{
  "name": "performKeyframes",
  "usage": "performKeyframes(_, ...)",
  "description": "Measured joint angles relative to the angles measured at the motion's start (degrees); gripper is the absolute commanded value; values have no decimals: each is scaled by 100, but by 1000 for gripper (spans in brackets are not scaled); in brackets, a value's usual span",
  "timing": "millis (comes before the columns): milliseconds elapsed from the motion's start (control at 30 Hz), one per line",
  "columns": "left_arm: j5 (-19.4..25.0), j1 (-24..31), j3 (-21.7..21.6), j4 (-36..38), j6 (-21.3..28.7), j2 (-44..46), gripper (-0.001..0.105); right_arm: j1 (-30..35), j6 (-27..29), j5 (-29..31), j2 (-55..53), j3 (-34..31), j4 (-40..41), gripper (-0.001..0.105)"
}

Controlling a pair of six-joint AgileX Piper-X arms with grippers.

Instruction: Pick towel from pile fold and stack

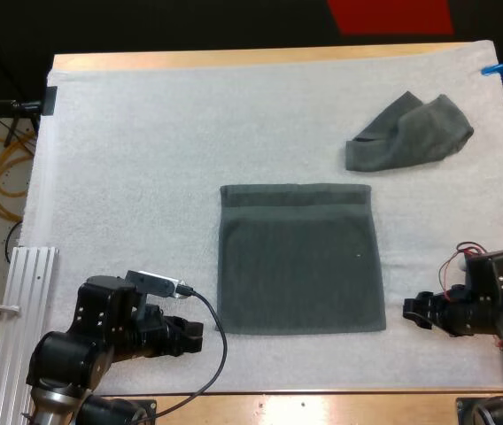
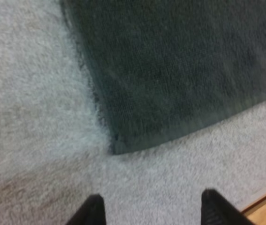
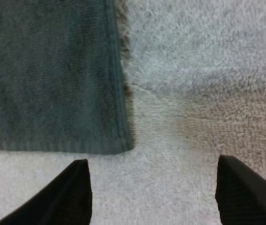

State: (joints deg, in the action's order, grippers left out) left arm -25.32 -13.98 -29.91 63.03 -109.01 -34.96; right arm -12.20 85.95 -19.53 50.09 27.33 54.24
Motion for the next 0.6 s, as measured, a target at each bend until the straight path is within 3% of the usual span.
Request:
performKeyframes(267,-232,0,-1,-323,2,13,44,0,-114,-230,938,-33,-718,57)
performKeyframes(433,-283,0,-1,-339,2,13,44,0,-125,-890,1621,-33,-902,57)
performKeyframes(600,-283,0,-1,-352,2,13,44,0,-125,-1089,2083,-33,-1174,57)
